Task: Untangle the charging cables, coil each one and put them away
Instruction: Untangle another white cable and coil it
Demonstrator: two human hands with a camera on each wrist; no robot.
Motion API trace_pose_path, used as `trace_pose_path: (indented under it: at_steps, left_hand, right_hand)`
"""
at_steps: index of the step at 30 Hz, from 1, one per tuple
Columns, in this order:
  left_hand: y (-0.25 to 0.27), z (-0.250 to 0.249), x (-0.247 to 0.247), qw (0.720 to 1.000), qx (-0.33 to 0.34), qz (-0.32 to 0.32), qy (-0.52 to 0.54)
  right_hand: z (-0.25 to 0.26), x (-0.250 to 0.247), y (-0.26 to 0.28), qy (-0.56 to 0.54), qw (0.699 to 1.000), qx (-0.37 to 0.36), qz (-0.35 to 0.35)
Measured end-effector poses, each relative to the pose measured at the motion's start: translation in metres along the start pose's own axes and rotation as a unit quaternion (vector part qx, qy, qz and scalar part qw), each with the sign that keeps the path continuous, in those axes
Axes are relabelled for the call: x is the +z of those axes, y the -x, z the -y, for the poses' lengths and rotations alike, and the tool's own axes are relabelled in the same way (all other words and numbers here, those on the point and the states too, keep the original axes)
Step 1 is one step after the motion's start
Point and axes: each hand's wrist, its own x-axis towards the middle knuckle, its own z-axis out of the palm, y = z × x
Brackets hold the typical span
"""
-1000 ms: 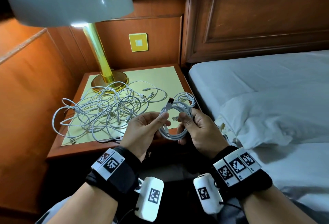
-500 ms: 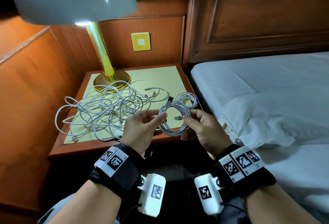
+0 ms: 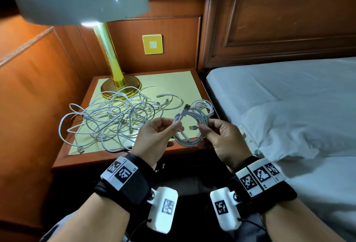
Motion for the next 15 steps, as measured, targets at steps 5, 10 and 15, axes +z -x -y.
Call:
trace_pose_path:
  at_steps: [5, 10, 15]
  left_hand:
    - [-0.001, -0.007, 0.001, 0.999, -0.026, 0.024, 0.042]
    - [-0.007, -0.006, 0.002, 0.997, -0.054, 0.004, 0.054]
    - [-0.031, 0.0, -0.003, 0.989, 0.024, -0.033, -0.143]
  right_hand:
    - [-0.001, -0.001, -0.004, 0.007, 1.0, 0.005, -0.011]
    - [0.002, -0.006, -0.01, -0.003, 0.999, 0.022, -0.033]
    - [0.002, -0.022, -0.046, 0.024, 0.996, 0.009, -0.085]
